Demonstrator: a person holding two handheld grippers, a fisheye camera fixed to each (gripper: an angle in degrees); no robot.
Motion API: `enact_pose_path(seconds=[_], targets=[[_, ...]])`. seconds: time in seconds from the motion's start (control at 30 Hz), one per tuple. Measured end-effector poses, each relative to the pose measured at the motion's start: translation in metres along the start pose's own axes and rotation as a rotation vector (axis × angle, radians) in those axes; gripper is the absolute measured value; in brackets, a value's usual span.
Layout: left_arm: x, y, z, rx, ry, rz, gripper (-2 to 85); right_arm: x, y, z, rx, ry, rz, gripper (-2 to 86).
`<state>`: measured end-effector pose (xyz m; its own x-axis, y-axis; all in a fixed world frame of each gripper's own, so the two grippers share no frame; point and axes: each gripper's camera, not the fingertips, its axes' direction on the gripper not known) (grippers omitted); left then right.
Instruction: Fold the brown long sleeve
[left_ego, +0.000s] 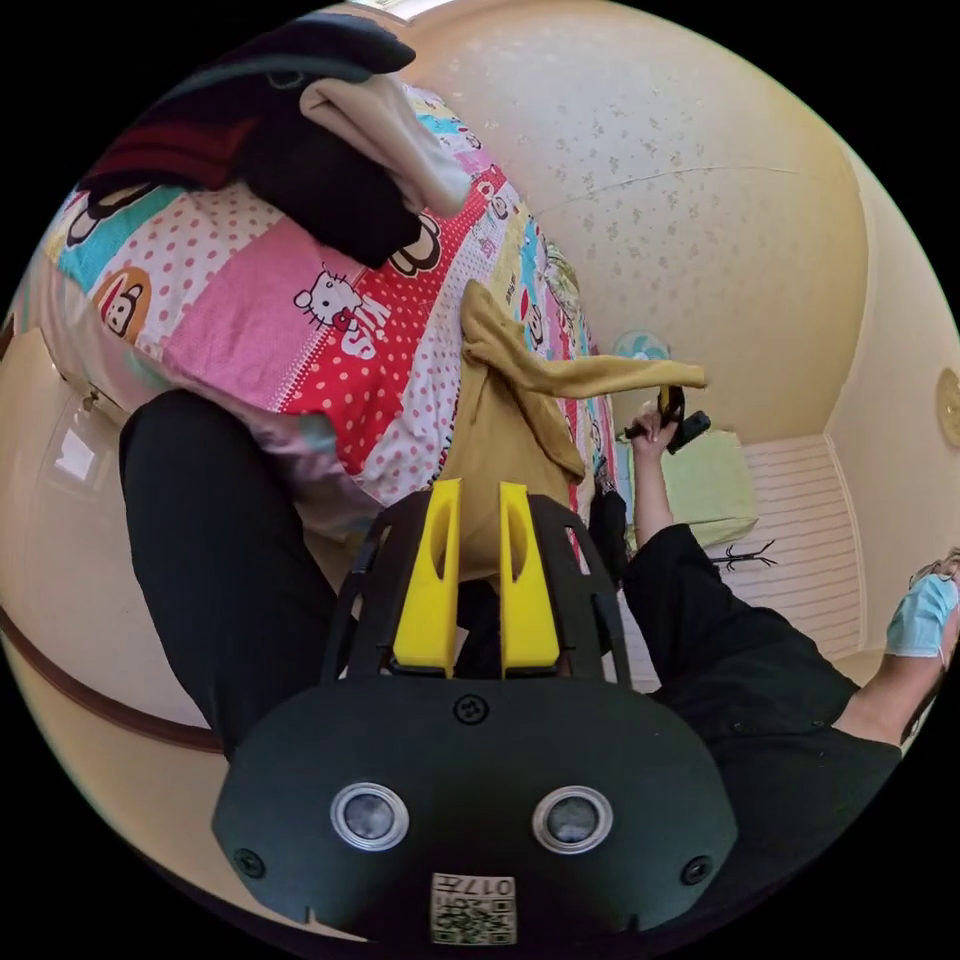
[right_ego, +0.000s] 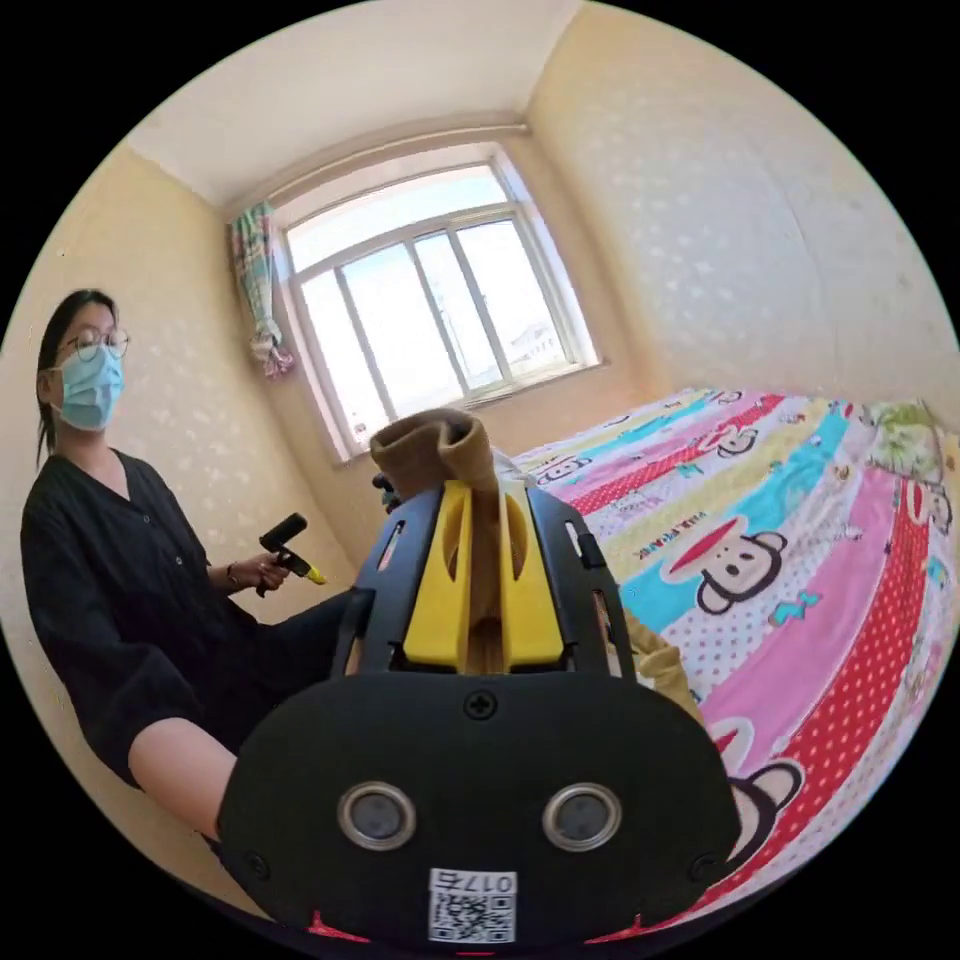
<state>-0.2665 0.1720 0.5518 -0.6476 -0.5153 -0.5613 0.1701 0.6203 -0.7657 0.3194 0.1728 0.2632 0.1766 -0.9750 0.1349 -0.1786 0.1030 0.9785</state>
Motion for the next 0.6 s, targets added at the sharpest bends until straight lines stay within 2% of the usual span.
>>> enact_pose_path(seconds=[0.07,0.17,0.27,0.33,0.4,0.47,0.6], targets=[[-0.004,-0.002,0.004,-0.006,0.024,-0.015,6.5,0.036,0.086,-0.045,0.148,0.076,0.285,9.1],[-0.008,-0.008,0.013,-0.022,0.014,-0.026,6.5,0.038,0.168,-0.100,0.415,0.232,0.556,11.8],[-0.007,-0.021,0.033,-0.087,0.004,-0.019,6.6,0.027,0.189,-0.118,0.532,0.272,0.639,12.6],[-0.002,-0.029,0.047,-0.129,0.005,-0.003,6.6,0.027,0.169,-0.110,0.449,0.332,0.647,12.9],[0.011,-0.038,0.061,-0.151,0.011,0.024,6.7,0.034,0.137,-0.089,0.291,0.421,0.624,13.2],[0.021,-0.040,0.067,-0.153,0.027,0.044,6.7,0.056,0.096,-0.049,0.052,0.540,0.598,13.6],[0.032,-0.032,0.062,-0.131,0.015,0.066,6.7,0.095,0.040,0.023,-0.218,0.661,0.620,14.1]])
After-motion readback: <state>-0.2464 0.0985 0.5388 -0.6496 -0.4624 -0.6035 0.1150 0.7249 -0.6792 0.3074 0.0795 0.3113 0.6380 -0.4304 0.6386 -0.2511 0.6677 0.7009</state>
